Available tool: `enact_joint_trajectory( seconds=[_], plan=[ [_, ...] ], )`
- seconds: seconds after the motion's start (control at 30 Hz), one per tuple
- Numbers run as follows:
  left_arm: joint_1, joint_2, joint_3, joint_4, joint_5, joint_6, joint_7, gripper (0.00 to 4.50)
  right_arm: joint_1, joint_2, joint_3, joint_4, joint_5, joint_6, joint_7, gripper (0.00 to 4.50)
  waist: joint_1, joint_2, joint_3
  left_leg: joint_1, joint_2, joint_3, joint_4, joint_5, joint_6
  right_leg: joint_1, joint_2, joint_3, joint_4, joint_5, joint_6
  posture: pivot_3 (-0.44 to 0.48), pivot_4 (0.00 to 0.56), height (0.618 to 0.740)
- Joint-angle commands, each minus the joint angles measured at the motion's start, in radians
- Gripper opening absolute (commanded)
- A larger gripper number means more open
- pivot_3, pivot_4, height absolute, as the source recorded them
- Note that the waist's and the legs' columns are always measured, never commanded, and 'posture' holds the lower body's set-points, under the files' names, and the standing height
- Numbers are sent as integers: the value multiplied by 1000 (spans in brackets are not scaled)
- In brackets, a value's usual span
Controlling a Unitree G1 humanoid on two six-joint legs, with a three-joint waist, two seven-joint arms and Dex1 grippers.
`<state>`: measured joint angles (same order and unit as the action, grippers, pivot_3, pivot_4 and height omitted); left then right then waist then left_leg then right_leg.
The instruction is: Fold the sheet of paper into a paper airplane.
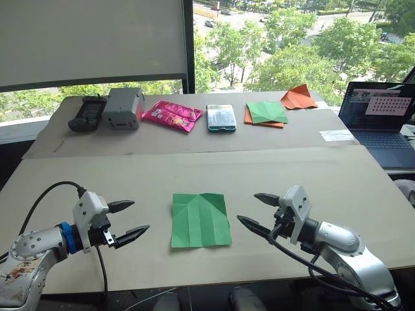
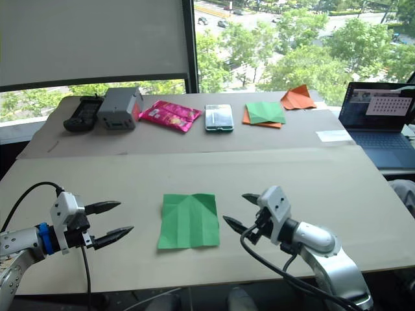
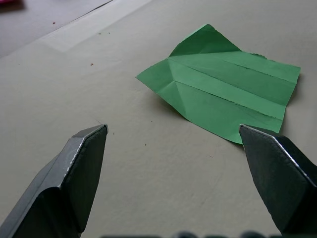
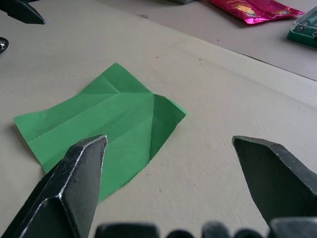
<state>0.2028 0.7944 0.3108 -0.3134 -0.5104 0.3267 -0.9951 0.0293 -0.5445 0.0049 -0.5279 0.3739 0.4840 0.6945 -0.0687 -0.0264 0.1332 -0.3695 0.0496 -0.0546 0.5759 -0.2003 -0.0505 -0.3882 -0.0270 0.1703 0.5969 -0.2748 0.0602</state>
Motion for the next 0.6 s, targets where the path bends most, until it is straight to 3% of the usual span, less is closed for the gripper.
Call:
enact_joint_trajectory(
  seconds=[0.03,0.17,0.4,0.6],
  plan=[
    [-22,12,-6,-9,5,-6,-7,4500,-5,-7,-15,-18,1,-25,-4,4481,0,0,0,0,0,0,0,0,0,0,0,0,0,0,0,0,150,740],
    [-86,1,-59,-6,-11,30,-4,4500,-4,-5,-11,-21,-3,-21,-15,4481,5,0,0,0,0,0,0,0,0,0,0,0,0,0,0,0,150,740],
    [-180,-32,-203,-3,29,-15,-43,2309,-6,-4,-7,-15,-11,-21,-27,4500,2,1,-1,0,0,0,1,3,5,1,0,0,1,0,0,0,150,740],
    [-297,-106,-367,119,178,-85,-18,257,-6,-16,-4,-6,-20,5,-36,4500,5,1,-1,0,-1,0,4,3,5,2,1,0,3,1,1,0,150,740]
  ],
)
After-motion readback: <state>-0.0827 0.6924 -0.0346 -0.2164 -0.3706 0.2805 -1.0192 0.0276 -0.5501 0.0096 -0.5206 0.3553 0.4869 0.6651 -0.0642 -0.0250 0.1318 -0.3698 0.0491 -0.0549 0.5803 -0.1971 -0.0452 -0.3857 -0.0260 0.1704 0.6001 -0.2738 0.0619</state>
